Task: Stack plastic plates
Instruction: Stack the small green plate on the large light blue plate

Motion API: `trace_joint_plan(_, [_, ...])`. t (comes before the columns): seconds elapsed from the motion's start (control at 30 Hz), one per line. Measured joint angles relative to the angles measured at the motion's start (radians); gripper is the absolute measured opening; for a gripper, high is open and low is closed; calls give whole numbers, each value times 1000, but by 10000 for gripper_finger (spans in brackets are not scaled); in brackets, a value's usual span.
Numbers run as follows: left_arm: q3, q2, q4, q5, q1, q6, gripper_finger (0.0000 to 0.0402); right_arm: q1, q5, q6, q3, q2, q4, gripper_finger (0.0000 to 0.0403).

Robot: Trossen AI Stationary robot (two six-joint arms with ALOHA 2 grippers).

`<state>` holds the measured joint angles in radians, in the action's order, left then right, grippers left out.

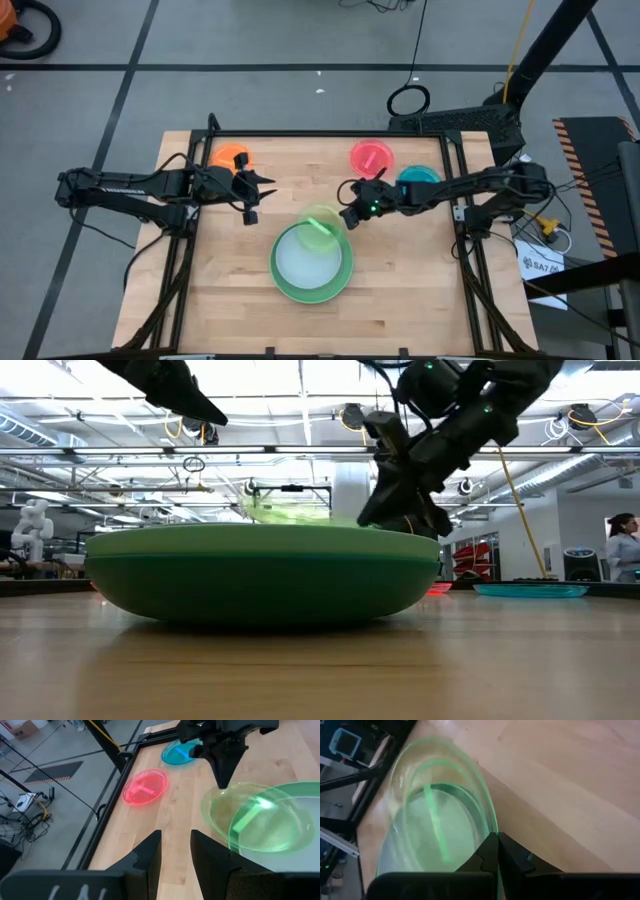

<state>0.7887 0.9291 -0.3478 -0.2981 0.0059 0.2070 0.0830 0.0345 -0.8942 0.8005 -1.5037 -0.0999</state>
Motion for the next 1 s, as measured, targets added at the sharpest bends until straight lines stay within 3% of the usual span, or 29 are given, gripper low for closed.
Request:
trace_joint_plan(0.13, [0,0,1,0,0,0,111,0,23,38,63,-31,33,0])
trace_joint_plan(0.47, [0,0,1,0,0,0,111,-31,15,102,253,-31,315,0])
trace_joint_plan(0.8, [0,0,7,0,0,5,111,-81,-37,64,272,-71,336,0])
trace_joint_plan(1.0, [0,0,8,0,0,7,111,-98,21,42,276,-168,297,0])
